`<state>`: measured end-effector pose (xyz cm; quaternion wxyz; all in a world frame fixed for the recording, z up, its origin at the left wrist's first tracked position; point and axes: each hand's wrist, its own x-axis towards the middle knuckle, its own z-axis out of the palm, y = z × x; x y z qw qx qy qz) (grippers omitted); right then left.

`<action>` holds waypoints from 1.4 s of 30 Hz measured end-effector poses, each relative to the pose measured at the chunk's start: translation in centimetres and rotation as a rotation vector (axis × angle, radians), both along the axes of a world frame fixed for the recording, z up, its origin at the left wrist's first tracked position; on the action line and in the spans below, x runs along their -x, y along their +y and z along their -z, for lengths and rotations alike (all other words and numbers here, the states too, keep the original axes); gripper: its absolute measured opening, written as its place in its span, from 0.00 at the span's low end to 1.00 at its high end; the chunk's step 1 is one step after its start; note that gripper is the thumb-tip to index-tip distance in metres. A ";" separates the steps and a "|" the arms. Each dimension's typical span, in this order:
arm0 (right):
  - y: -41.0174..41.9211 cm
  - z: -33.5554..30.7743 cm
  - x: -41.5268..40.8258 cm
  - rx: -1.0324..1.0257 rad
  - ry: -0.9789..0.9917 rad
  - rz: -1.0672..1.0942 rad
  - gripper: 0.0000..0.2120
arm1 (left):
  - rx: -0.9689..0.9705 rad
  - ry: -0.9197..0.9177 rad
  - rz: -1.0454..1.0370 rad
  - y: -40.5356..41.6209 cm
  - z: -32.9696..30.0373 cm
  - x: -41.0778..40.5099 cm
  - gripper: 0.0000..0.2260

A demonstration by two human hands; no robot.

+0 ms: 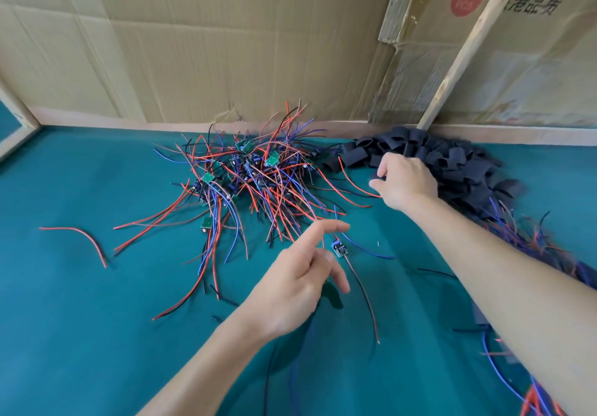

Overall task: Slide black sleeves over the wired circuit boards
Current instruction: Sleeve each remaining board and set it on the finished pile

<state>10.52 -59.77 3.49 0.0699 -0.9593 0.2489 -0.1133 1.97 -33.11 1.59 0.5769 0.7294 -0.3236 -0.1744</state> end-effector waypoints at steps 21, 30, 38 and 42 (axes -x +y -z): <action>6.4 -2.2 7.7 -1.220 -0.515 -0.272 0.10 | -0.436 -0.390 0.073 -0.7 0.4 0.9 0.12; 7.6 0.7 12.5 -1.821 -0.445 -0.200 0.06 | -0.462 -0.472 0.054 -0.8 0.9 1.1 0.12; 8.7 0.8 13.3 -1.385 -0.401 -0.386 0.12 | -0.538 -0.550 0.036 -0.9 1.1 1.5 0.11; 8.4 0.2 13.5 -1.395 -0.360 -0.414 0.05 | -0.556 -0.563 0.049 -0.9 1.1 1.6 0.11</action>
